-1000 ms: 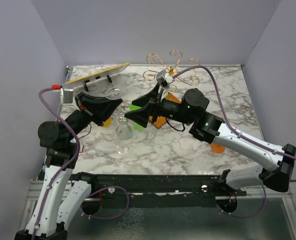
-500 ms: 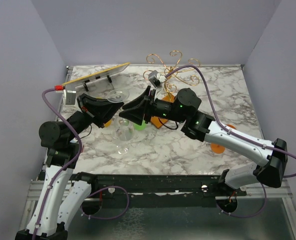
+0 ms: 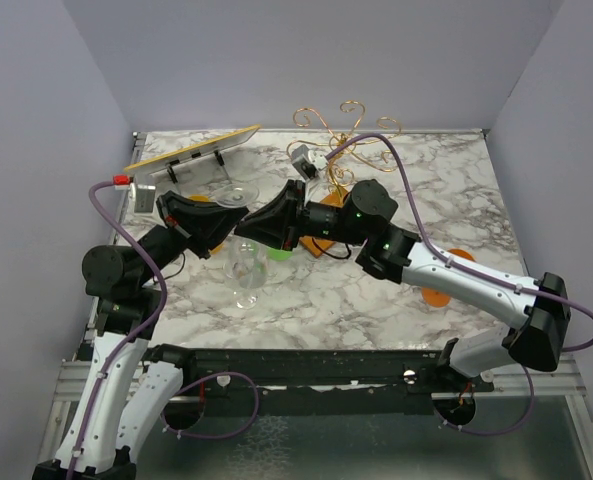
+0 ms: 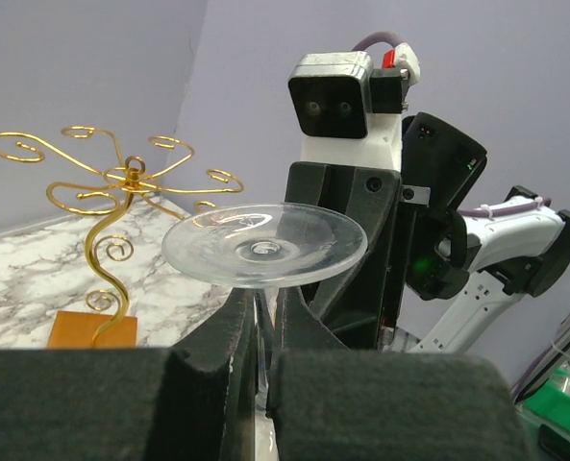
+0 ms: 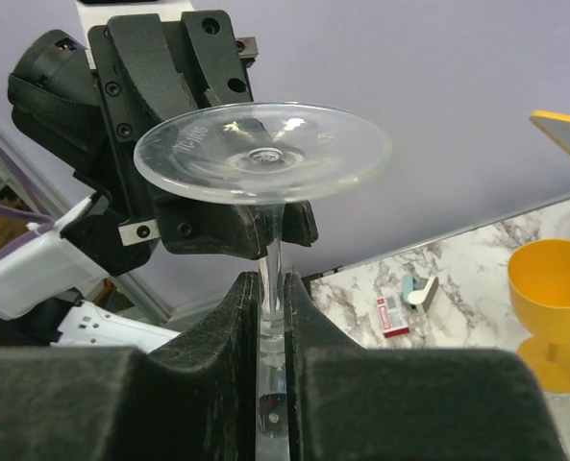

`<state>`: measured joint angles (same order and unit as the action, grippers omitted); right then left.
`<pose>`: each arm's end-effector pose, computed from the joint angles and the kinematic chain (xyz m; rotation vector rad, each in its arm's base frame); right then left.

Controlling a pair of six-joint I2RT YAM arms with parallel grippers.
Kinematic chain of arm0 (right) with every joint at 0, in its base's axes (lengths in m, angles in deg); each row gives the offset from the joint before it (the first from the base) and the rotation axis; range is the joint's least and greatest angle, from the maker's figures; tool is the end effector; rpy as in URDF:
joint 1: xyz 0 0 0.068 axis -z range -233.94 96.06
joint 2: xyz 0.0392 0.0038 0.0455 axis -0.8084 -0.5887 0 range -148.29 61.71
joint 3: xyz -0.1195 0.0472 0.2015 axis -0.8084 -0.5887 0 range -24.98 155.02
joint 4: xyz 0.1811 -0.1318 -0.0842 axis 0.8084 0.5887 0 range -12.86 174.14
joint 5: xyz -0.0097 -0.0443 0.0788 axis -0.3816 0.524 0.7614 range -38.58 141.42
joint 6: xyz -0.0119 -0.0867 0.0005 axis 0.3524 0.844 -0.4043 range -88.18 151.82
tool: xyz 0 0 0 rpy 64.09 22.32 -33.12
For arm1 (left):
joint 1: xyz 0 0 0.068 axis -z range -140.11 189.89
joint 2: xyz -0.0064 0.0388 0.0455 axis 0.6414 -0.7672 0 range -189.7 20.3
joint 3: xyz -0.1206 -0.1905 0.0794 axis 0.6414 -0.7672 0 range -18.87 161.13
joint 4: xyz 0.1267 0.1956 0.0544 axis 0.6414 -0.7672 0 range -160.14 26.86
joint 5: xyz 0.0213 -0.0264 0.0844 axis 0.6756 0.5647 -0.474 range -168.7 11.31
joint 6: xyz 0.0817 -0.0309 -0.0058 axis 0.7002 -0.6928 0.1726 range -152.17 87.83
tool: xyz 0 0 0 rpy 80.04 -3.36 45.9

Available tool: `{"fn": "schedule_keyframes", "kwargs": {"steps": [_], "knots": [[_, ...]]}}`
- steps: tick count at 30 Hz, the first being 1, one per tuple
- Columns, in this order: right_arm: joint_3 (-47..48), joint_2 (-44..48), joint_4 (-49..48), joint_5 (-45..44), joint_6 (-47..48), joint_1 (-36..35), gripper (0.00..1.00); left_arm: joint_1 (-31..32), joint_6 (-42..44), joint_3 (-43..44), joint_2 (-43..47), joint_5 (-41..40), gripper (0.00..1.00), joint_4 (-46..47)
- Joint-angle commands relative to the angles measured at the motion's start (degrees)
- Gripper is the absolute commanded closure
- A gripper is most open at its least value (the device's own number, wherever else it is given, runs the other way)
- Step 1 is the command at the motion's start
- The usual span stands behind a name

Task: Place the wine glass upside down on the wine glass rack

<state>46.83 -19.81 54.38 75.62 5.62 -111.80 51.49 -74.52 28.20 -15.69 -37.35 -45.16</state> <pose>0.1621 0.3178 0.3943 -0.7896 1.3179 1.4859 0.1425 -0.0816 0.4136 0.3827 1.2288 -1.1993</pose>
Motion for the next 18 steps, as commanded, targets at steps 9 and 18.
{"fn": "schedule_keyframes", "kwargs": {"steps": [9, 18], "knots": [[-4.31, 1.62, -5.34, -2.29, 0.29, -0.14, 0.99, 0.03, -0.51, -0.96, 1.44, -1.07, 0.80, 1.89], [-10.28, 12.90, 2.98, -16.17, 7.49, -0.14, 0.99, 0.01, 9.40, 4.17, 3.73, -9.62, 0.10, -18.09]]}}
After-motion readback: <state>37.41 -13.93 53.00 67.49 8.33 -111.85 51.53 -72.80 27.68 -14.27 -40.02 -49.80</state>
